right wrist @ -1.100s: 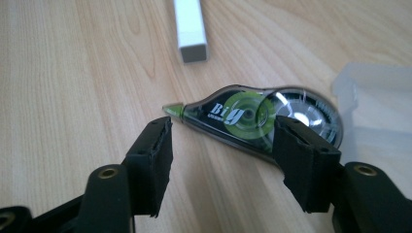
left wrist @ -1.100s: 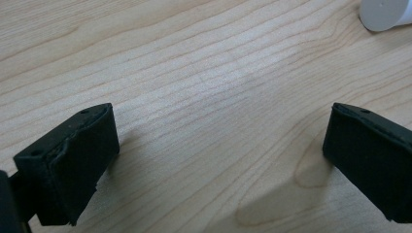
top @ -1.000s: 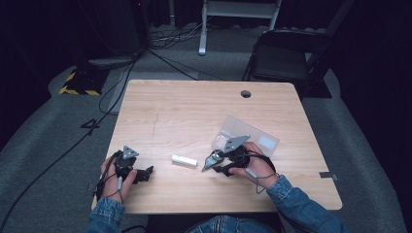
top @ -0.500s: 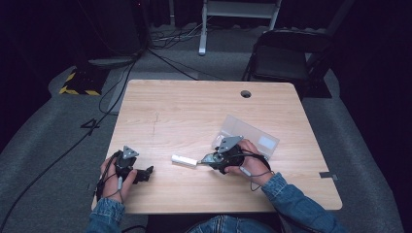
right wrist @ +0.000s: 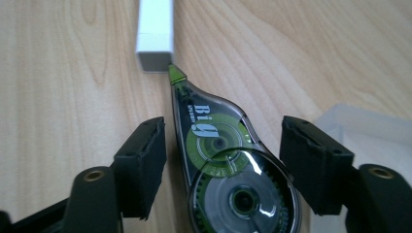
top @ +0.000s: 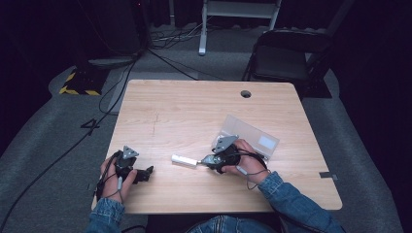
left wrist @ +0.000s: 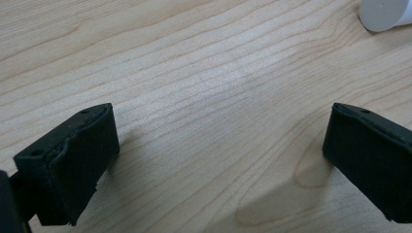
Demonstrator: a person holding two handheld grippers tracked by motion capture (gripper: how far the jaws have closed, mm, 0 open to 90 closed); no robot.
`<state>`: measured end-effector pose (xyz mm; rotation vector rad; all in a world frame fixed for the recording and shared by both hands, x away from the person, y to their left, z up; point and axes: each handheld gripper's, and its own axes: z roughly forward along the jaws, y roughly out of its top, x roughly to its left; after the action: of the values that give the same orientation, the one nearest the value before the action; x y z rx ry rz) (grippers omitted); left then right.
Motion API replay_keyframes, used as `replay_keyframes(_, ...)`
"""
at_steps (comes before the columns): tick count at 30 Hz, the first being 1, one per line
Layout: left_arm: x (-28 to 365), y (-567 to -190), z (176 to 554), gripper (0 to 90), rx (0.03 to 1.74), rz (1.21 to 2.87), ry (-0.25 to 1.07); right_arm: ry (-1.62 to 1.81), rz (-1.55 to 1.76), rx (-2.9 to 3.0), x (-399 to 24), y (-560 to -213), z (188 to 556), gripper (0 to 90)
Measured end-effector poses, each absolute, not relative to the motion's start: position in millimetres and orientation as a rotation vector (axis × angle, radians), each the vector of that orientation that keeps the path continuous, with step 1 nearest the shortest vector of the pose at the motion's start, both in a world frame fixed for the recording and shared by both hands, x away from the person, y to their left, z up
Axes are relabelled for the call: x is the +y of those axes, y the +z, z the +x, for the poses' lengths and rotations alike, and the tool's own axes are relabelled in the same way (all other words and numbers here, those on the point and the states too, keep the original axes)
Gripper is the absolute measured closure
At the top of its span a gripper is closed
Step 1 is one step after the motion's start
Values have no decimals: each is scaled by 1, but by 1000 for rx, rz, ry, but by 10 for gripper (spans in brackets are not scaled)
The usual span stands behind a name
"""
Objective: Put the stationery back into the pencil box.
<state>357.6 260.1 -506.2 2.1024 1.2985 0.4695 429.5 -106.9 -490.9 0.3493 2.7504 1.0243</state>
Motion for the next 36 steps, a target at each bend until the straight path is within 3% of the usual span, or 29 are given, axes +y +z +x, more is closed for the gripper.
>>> replay_keyframes(7, 260, -506, 358, 0, 1299, 2102, 469, 1018, 413, 2787, -113, -490, 426, 355)
replay_keyframes(11, 260, -506, 358, 0, 1299, 2102, 469, 1015, 435, 2810, -114, -489, 423, 415)
replay_keyframes(36, 260, -506, 358, 0, 1300, 2101, 465, 1026, 351, 2837, -121, -473, 412, 430)
